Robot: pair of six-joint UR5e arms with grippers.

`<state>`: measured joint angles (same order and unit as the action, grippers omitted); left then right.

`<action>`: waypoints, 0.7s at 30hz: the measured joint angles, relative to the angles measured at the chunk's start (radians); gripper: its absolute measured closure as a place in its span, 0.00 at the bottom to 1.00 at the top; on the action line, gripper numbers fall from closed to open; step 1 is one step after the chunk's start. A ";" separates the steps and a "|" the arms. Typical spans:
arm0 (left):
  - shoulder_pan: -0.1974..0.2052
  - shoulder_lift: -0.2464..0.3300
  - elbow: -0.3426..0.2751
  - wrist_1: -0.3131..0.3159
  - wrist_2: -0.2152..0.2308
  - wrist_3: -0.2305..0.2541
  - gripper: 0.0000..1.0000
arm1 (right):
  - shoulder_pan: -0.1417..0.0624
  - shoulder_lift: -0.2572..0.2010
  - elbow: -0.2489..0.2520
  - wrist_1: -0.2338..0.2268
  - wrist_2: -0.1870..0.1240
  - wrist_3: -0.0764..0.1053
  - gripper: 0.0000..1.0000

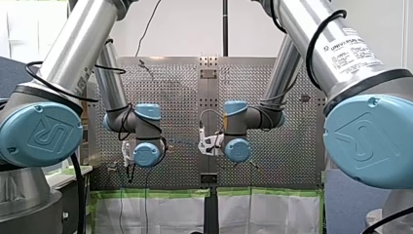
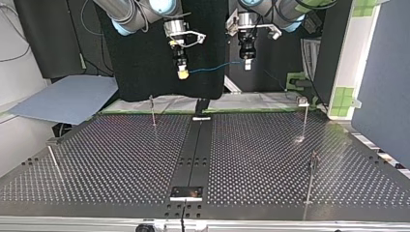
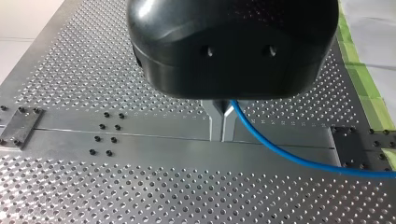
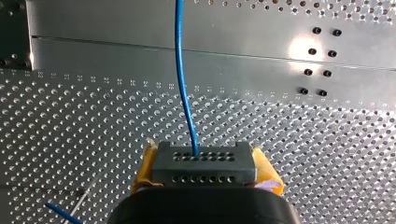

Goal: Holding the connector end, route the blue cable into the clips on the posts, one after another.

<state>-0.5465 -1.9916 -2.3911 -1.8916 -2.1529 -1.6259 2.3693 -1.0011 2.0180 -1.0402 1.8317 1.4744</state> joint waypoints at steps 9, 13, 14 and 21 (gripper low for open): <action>0.000 0.000 0.000 0.000 0.000 0.000 1.00 | 0.000 0.000 0.000 0.000 0.000 0.000 1.00; 0.007 -0.012 -0.001 0.000 0.005 0.005 1.00 | 0.001 0.001 0.000 0.002 0.001 0.000 1.00; 0.009 -0.021 -0.001 0.000 0.007 0.007 1.00 | 0.003 0.003 0.002 0.004 0.001 0.000 1.00; 0.012 -0.061 -0.001 0.000 0.009 0.009 1.00 | 0.012 0.057 0.009 0.024 0.003 0.000 1.00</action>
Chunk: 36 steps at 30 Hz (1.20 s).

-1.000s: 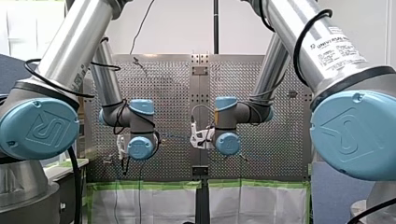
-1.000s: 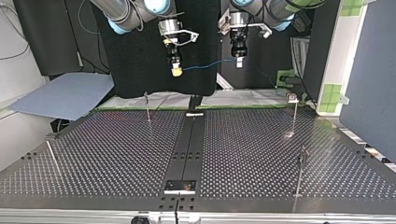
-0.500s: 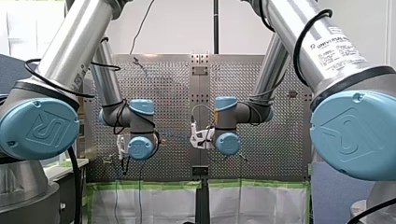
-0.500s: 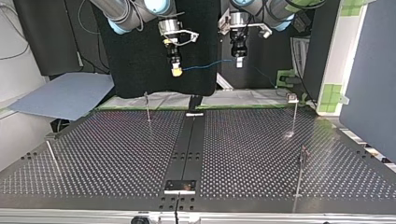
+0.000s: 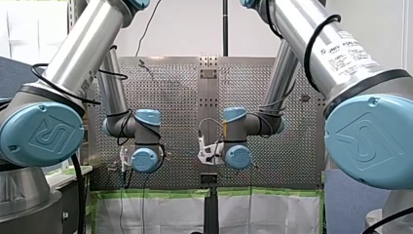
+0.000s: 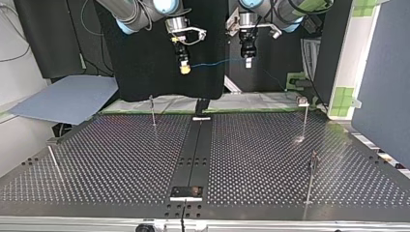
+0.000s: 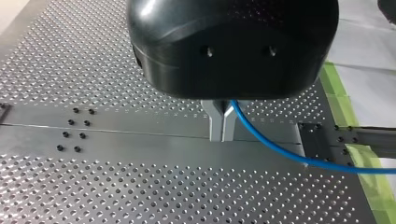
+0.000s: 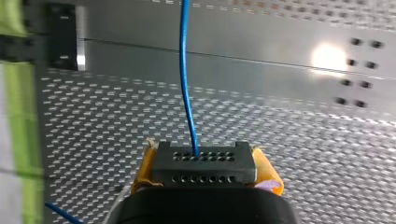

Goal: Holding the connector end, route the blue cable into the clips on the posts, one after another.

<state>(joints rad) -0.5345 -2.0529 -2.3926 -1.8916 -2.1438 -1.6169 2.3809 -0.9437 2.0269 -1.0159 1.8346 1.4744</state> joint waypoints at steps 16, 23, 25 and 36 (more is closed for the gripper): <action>0.000 -0.003 0.000 0.000 0.000 0.000 1.00 | 0.001 0.044 0.000 0.002 0.000 0.000 1.00; 0.000 -0.003 0.000 0.000 0.000 0.000 1.00 | 0.001 0.044 0.000 0.002 0.000 0.000 1.00; 0.000 -0.003 0.000 0.000 0.000 0.000 1.00 | 0.001 0.044 0.000 0.002 0.000 0.000 1.00; 0.000 -0.003 0.000 0.000 0.000 0.000 1.00 | 0.001 0.044 0.000 0.002 0.000 0.000 1.00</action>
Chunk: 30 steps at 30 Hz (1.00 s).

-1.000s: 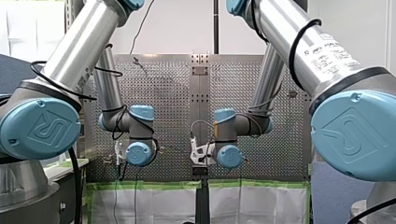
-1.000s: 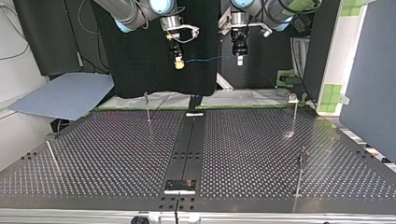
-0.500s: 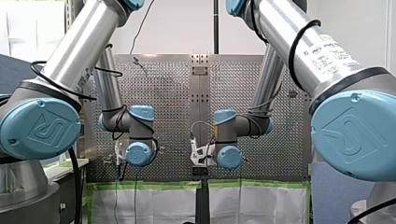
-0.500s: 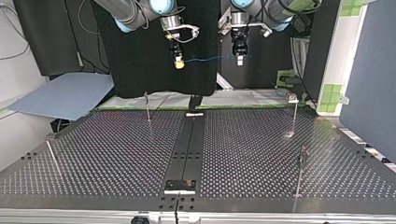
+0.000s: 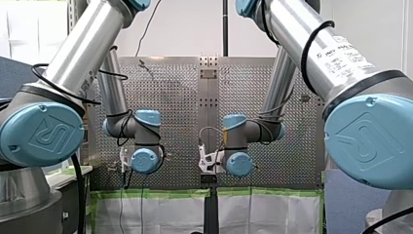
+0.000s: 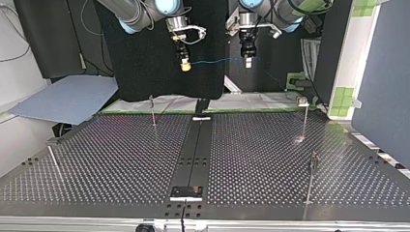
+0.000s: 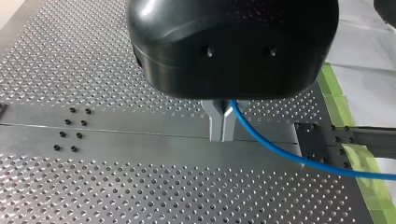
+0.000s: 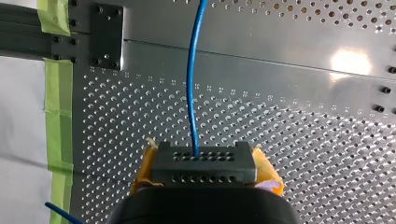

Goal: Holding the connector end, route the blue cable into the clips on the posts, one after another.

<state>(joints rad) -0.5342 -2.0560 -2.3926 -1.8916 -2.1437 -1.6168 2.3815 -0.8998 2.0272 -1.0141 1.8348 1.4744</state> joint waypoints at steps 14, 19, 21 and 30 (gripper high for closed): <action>0.004 0.030 0.004 -0.027 -0.015 -0.001 1.00 | -0.005 -0.068 -0.052 0.068 -0.036 0.003 1.00; 0.017 0.080 0.005 -0.076 -0.012 -0.024 1.00 | -0.003 -0.122 -0.060 0.122 -0.082 0.043 1.00; 0.024 0.101 0.005 -0.097 -0.014 -0.034 1.00 | -0.003 -0.141 -0.064 0.141 -0.101 0.049 1.00; 0.063 0.190 0.018 -0.187 -0.032 -0.054 1.00 | -0.003 -0.224 -0.100 0.224 -0.130 0.053 1.00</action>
<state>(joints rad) -0.4714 -1.8659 -2.3742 -2.0782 -2.1759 -1.6707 2.3782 -1.1239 1.9275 -0.7900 1.7045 1.5278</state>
